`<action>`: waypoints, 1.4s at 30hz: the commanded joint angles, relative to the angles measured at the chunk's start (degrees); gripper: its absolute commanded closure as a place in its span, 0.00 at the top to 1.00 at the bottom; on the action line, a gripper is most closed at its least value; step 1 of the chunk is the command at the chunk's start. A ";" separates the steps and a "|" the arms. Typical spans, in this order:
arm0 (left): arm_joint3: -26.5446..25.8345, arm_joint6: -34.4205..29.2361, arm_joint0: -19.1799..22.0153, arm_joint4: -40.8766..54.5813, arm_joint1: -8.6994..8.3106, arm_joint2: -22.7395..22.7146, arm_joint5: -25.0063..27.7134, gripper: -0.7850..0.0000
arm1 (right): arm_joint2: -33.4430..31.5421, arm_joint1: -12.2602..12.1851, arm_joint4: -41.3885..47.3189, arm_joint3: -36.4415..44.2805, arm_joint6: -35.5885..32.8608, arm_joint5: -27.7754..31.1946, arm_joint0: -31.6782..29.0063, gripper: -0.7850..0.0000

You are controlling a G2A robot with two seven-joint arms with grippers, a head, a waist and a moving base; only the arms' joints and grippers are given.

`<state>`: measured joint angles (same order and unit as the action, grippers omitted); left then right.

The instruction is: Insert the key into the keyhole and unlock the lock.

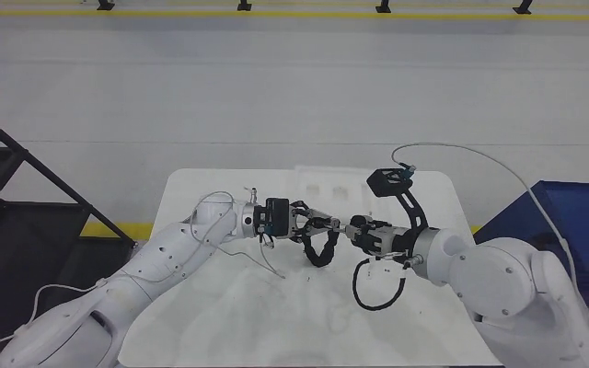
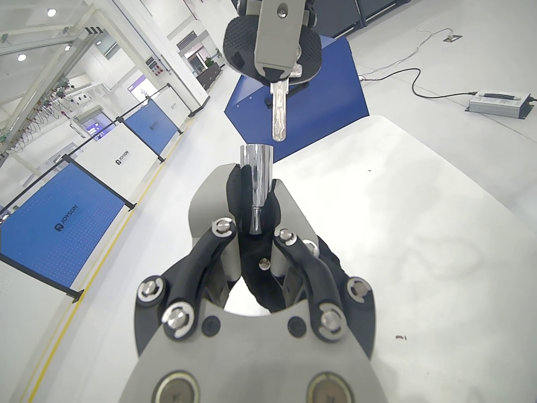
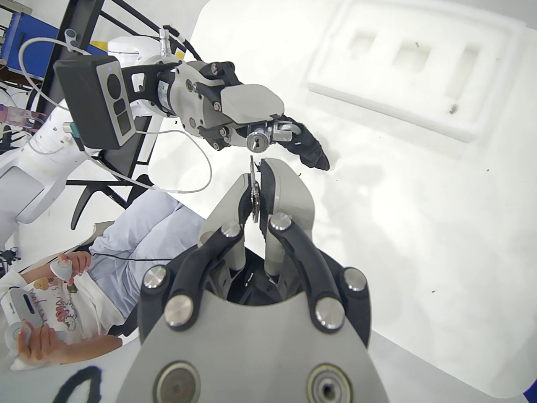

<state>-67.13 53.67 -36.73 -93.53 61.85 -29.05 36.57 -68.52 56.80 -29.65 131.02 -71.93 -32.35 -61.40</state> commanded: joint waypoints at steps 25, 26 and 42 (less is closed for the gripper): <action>4.40 3.86 0.74 -1.12 2.61 0.09 8.22 0.00 | 3.46 -0.81 -4.45 0.86 -0.94 0.94 2.28 0.00; 4.57 4.05 0.76 -1.08 2.70 0.10 8.58 0.00 | 3.42 -0.81 -4.41 0.87 -0.85 0.85 2.29 0.00; 5.90 3.89 0.86 0.44 3.66 0.33 10.15 0.00 | 2.61 -0.80 -3.87 1.37 0.23 0.15 1.94 0.00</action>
<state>-61.20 57.68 -35.88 -93.35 65.48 -28.81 46.60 -65.85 56.00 -33.50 132.42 -71.76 -32.17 -59.42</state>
